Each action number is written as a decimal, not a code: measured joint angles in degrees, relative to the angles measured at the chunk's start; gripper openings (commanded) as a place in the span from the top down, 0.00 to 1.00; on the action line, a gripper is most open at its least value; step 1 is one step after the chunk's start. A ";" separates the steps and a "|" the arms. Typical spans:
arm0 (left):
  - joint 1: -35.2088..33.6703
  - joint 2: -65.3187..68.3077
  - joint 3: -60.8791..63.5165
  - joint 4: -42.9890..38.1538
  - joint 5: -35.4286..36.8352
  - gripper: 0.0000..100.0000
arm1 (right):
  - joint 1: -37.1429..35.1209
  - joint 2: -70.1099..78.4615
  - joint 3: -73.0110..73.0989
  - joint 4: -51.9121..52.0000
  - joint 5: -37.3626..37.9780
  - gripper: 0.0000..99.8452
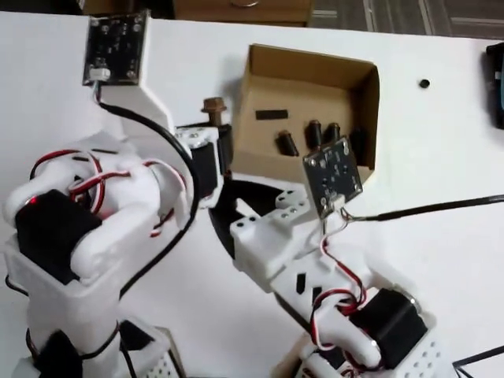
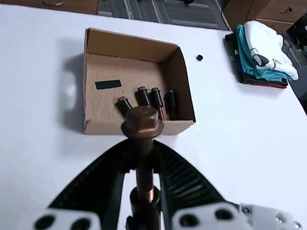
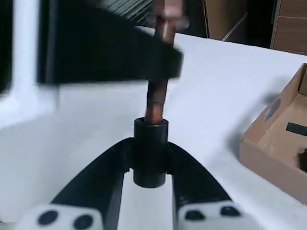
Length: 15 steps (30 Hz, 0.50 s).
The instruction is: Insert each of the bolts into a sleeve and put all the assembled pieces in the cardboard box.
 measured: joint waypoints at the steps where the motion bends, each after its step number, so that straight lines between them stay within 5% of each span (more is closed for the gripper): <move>1: 0.70 -0.09 0.00 0.26 0.00 0.98 | 0.18 0.53 -0.79 0.00 0.00 0.98; 8: 2.02 -0.70 0.00 0.62 0.00 0.96 | 0.35 3.25 -5.36 0.00 0.00 0.98; 15: 2.20 -0.79 0.00 0.62 -0.26 0.71 | 0.35 3.43 -6.15 0.00 0.00 0.98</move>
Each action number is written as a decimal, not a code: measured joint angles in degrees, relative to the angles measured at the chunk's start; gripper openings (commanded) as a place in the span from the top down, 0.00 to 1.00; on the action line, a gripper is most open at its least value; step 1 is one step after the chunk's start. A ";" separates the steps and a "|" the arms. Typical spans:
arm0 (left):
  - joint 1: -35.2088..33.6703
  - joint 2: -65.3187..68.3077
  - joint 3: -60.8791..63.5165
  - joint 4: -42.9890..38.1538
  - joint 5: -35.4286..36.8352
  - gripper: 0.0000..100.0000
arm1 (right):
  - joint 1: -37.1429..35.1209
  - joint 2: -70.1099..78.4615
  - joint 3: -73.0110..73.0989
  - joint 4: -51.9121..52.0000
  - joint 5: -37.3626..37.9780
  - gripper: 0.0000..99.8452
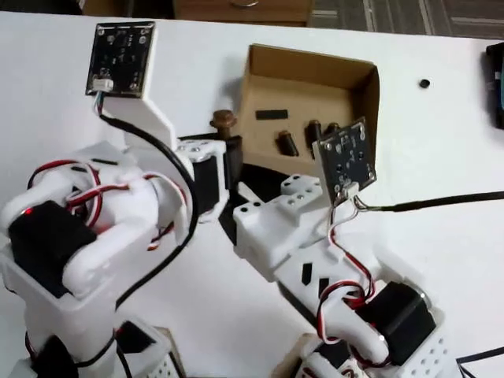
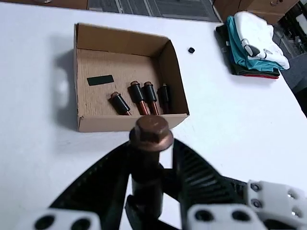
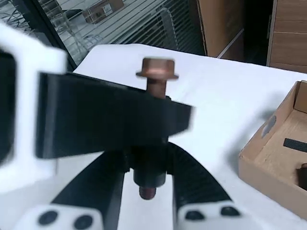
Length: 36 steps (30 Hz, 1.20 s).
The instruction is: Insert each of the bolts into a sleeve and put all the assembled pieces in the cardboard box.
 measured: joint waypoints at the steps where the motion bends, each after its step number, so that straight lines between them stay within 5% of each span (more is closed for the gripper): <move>1: 0.00 0.00 0.00 0.00 0.00 0.68 | 0.00 0.00 0.00 0.00 0.00 0.98; 15: -1.76 0.09 0.00 -2.11 -2.73 0.56 | -0.09 0.00 -0.44 0.00 0.00 0.98; 36: -10.29 0.09 -0.79 -8.70 -7.65 0.61 | 1.05 0.00 -0.44 0.00 0.62 0.98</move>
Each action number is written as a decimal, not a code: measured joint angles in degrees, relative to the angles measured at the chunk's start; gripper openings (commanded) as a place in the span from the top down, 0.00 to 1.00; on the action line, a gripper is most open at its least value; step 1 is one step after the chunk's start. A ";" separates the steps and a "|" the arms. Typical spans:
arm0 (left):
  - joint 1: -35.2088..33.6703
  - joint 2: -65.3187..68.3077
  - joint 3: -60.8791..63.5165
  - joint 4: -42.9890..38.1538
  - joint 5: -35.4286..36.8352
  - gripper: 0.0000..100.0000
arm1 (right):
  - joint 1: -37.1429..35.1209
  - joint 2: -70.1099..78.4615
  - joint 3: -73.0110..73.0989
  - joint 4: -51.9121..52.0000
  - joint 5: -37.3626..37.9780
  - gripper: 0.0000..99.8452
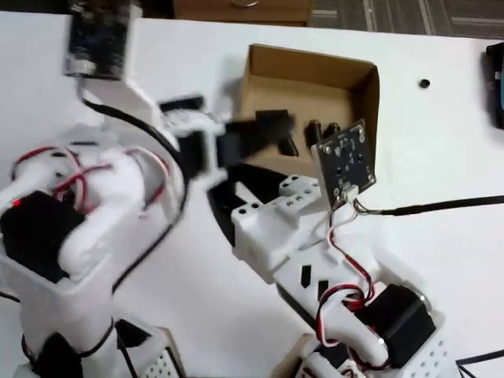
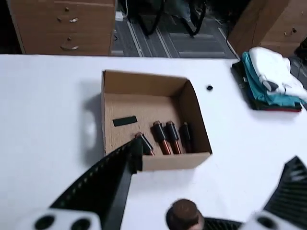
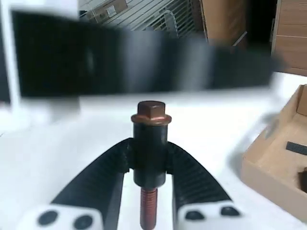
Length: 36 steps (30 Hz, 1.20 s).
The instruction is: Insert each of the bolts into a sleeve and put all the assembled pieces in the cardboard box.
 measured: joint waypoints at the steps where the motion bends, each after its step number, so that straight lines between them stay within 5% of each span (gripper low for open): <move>1: -1.58 0.00 -1.14 -1.05 0.09 0.66 | 1.23 0.00 0.00 0.00 0.88 0.98; 6: -8.18 -0.09 -7.91 -3.96 -1.58 0.99 | 8.62 0.00 0.00 0.00 3.08 0.98; 15: -16.09 -0.18 -8.09 -0.62 -5.54 0.98 | 19.96 0.09 -2.99 0.00 3.08 0.98; 23: -18.20 0.00 10.90 7.03 -9.41 0.98 | 31.30 10.29 -14.42 0.00 8.88 0.98; 36: -27.08 -5.19 38.33 2.29 -13.98 0.98 | 32.70 45.98 -33.49 0.00 10.90 0.98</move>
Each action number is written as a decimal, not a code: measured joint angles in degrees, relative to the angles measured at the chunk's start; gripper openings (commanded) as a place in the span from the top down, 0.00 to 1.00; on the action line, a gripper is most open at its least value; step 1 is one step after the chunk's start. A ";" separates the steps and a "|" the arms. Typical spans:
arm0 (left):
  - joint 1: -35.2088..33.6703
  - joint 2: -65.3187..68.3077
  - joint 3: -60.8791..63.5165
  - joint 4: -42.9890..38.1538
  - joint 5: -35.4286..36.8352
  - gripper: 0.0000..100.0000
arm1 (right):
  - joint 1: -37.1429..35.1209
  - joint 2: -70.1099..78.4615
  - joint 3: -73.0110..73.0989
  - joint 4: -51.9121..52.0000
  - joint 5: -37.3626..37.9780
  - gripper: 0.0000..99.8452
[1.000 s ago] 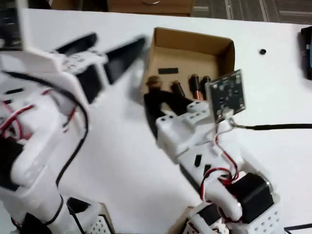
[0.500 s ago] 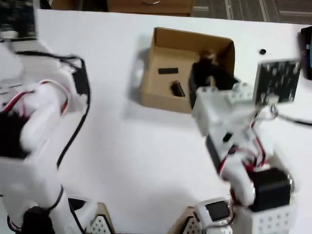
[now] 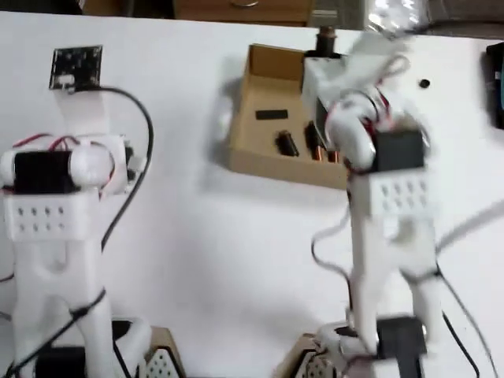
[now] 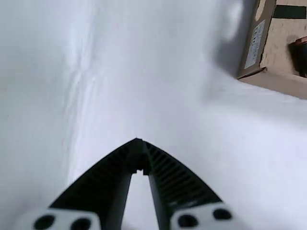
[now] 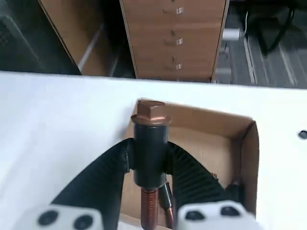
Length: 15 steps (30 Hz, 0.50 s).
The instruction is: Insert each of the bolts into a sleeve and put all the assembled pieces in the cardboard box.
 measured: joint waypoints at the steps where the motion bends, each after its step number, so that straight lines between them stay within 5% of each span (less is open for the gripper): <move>1: -0.26 -2.20 2.55 -1.49 -0.44 0.98 | 0.00 2.99 -0.88 0.00 0.18 0.98; 15: -0.35 -10.99 26.37 -11.52 -1.49 0.98 | 9.41 35.52 -10.46 5.71 2.29 0.98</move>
